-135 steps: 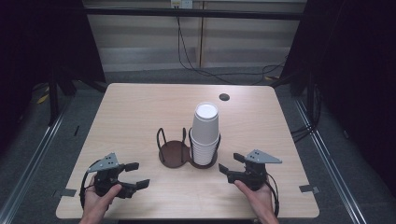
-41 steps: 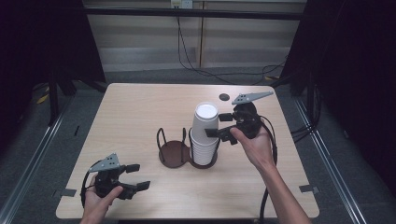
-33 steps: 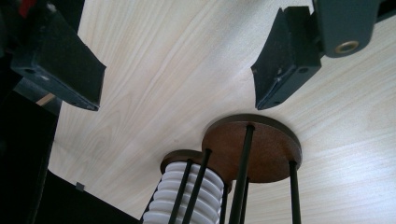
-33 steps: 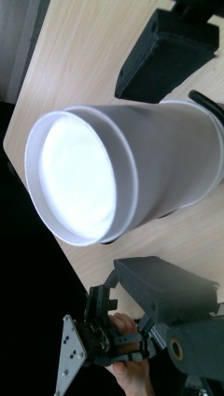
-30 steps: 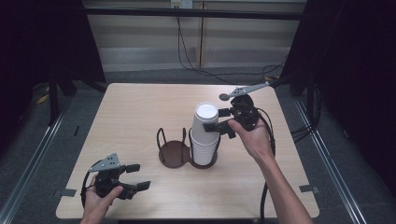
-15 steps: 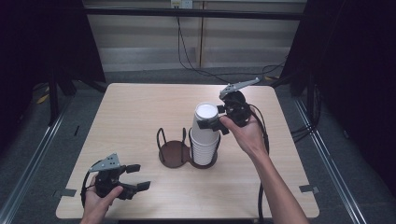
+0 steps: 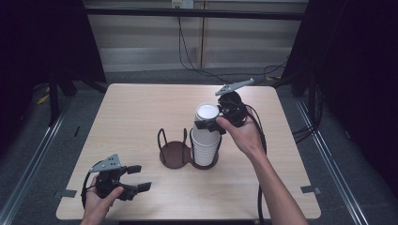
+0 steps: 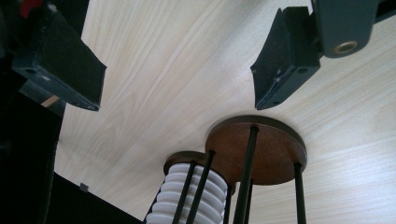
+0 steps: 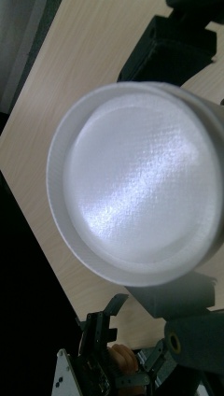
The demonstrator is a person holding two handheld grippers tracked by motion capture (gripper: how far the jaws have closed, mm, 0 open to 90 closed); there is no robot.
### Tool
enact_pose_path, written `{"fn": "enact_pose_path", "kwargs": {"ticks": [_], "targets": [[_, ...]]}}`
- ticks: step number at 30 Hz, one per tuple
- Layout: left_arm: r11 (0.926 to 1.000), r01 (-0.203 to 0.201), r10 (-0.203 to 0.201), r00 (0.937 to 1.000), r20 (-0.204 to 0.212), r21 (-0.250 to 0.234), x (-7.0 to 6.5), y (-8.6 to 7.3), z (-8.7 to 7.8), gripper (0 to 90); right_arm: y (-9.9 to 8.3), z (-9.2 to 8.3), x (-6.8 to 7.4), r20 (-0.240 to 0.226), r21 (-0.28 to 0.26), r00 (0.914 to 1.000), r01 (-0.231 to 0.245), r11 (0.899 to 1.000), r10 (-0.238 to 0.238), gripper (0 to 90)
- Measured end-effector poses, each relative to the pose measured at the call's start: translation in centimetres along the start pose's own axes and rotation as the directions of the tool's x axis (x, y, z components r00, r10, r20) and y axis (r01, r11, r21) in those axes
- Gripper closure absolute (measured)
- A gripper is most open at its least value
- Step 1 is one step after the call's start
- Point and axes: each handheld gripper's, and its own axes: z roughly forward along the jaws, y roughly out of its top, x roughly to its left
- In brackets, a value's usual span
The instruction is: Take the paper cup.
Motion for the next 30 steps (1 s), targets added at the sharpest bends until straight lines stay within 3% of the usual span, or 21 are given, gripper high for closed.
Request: {"fn": "enact_pose_path", "kwargs": {"ticks": [11, 30], "targets": [[1.0000, 0.001, -0.001, 1.0000, -0.002, 0.002, 0.0, 0.0, 0.0, 16.9, 0.6, -0.3, 0.7, 0.049, 0.030, 0.9970, 0.059, 0.998, -0.060, 21.5], [0.9999, 0.005, -0.005, 1.0000, 0.001, 0.009, 0.0, 0.0, 0.2, 17.1, 1.3, -1.0, 1.1, 0.067, 0.013, 0.9949, 0.074, 0.997, -0.075, 23.1]]}}
